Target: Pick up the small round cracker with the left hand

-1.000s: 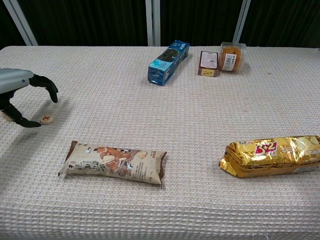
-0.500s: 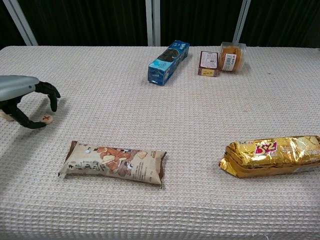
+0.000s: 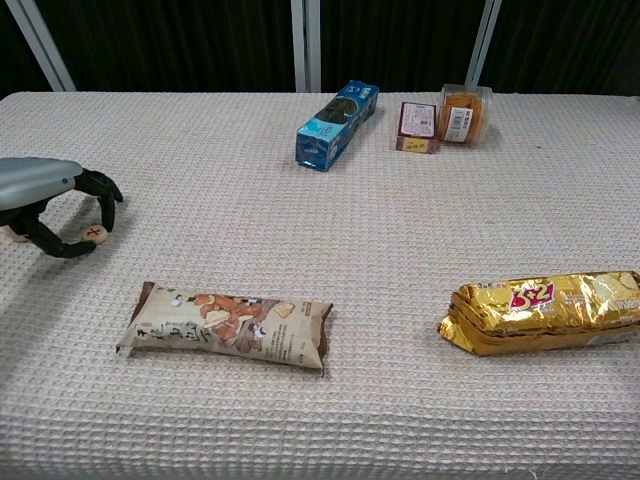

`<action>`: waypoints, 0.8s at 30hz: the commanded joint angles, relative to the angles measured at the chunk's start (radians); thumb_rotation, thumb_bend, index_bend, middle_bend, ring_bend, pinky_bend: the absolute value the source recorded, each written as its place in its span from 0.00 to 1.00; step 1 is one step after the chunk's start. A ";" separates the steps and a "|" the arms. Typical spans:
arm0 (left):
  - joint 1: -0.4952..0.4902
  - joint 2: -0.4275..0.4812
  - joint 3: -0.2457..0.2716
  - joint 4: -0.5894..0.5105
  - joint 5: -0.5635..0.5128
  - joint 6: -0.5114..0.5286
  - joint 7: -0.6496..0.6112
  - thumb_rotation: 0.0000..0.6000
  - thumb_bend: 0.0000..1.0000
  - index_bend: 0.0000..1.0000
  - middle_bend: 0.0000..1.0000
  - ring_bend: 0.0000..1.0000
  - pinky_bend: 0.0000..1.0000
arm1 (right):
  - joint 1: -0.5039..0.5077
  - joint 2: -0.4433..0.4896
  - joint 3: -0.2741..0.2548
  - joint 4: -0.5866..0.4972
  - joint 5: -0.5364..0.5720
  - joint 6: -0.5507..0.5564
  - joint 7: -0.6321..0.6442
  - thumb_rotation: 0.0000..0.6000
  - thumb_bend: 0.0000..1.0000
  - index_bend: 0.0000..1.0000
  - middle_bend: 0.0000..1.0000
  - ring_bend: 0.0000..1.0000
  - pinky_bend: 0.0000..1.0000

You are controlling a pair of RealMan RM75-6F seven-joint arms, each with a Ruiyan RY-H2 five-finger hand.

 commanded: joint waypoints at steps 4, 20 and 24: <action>0.013 0.007 -0.005 -0.002 0.014 0.045 -0.014 1.00 0.37 0.50 0.17 0.11 0.15 | 0.001 0.001 0.001 -0.002 0.000 0.001 -0.002 1.00 0.20 0.27 0.27 0.11 0.20; 0.108 0.199 -0.009 -0.169 -0.035 0.172 -0.004 1.00 0.37 0.50 0.17 0.11 0.15 | 0.013 0.013 0.011 -0.023 -0.012 0.005 -0.025 1.00 0.20 0.27 0.27 0.11 0.20; 0.105 0.182 -0.006 -0.146 -0.044 0.153 -0.015 1.00 0.37 0.50 0.17 0.11 0.15 | 0.011 0.026 0.014 -0.034 -0.013 0.013 -0.037 1.00 0.20 0.27 0.27 0.11 0.20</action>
